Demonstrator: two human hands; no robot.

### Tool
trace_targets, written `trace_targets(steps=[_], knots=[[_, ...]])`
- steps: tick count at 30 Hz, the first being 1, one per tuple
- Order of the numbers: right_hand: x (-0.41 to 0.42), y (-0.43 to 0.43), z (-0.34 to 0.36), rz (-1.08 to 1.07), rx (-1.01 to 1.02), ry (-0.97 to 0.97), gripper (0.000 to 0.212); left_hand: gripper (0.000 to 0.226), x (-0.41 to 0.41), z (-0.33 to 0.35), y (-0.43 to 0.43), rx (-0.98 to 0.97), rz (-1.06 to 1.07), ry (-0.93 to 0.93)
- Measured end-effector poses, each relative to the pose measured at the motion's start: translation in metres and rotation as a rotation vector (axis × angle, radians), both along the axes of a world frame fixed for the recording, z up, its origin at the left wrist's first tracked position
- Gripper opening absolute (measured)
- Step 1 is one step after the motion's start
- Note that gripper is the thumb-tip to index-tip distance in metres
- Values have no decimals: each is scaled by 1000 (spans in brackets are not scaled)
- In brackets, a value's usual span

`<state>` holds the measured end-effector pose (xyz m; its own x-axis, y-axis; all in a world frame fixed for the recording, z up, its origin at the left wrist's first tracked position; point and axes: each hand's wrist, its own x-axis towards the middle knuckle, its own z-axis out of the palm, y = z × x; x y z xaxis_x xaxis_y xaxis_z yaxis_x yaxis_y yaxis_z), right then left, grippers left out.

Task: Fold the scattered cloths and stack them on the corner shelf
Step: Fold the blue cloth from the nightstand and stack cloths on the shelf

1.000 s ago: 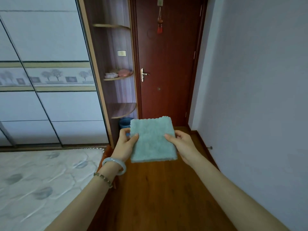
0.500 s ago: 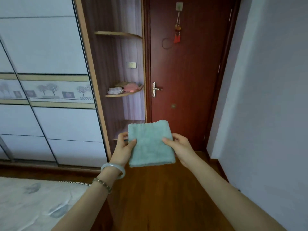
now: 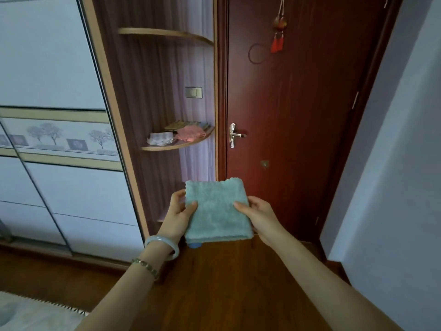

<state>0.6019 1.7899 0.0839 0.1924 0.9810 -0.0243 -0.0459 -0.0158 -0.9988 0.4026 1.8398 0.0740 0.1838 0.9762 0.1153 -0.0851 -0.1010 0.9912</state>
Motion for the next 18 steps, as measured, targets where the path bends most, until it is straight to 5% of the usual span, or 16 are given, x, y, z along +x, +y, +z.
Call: trace_targets(steps=[8, 18], knots=[[50, 209, 18, 26, 38, 1, 18, 35, 49, 12, 200, 56, 54, -47], [74, 382, -1, 126, -4, 49, 20, 40, 68, 0, 352, 21, 156, -17]])
